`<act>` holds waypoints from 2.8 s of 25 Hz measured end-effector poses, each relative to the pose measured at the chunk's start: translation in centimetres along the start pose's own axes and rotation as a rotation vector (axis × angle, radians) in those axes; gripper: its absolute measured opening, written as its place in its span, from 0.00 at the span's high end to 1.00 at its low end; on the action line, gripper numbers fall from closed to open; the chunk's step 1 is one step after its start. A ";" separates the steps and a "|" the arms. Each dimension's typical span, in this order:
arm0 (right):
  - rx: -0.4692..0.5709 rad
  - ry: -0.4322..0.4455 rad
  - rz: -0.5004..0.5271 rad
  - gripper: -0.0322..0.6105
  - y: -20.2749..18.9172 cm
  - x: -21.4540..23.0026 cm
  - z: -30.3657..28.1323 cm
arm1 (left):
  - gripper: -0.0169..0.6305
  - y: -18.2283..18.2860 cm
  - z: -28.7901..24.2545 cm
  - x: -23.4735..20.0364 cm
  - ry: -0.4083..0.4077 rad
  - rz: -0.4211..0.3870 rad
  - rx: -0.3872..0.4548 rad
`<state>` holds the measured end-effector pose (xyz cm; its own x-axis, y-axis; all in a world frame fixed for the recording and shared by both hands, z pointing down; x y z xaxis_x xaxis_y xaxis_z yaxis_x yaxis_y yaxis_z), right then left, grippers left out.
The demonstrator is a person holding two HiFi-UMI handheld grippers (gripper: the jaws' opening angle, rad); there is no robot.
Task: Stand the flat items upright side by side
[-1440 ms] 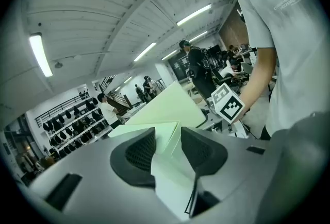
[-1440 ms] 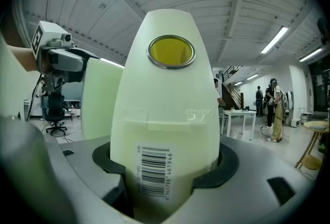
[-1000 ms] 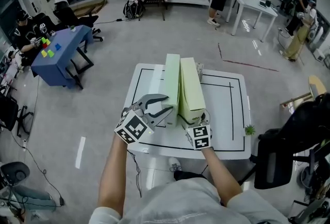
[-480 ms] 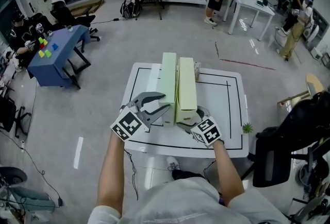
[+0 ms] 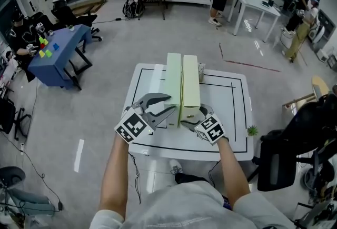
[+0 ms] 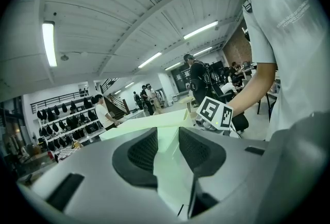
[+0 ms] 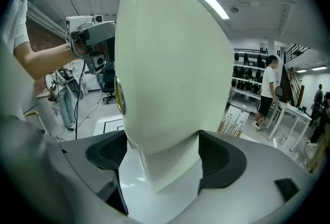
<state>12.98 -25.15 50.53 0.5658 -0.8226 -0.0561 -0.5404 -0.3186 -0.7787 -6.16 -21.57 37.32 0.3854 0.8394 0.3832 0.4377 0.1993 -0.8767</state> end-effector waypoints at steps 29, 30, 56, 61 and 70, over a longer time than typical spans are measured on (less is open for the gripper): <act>0.266 -0.379 -0.237 0.89 2.1 -1.4 17.7 | 0.85 -2.1 7.4 5.6 0.523 0.434 -0.033; 0.268 -0.380 -0.226 0.90 2.3 -2.0 18.4 | 0.91 -2.1 8.0 6.1 0.546 0.451 -0.074; 0.367 -0.366 0.016 0.91 3.0 -13.7 28.7 | 0.94 6.5 14.6 17.0 0.551 0.255 -0.065; 0.361 -0.350 0.029 0.91 3.2 -14.5 28.3 | 0.94 6.5 15.1 17.3 0.554 0.247 -0.066; 0.349 -0.348 0.038 0.91 3.2 -14.7 26.9 | 0.94 5.2 15.2 16.8 0.542 0.256 -0.076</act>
<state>19.67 -1.39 31.99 0.7562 -0.6058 -0.2472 -0.3575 -0.0661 -0.9316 -9.77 1.31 34.78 0.8364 0.4749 0.2738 0.3254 -0.0282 -0.9451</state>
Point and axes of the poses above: the fingertips, and each gripper's own axes: z backward along the fingers, x to its right, y out of its top, the point moved 9 cm from there along z, backward along the fingers, and after that the axes turned 5 degrees about -x, right-handed, at the moved point
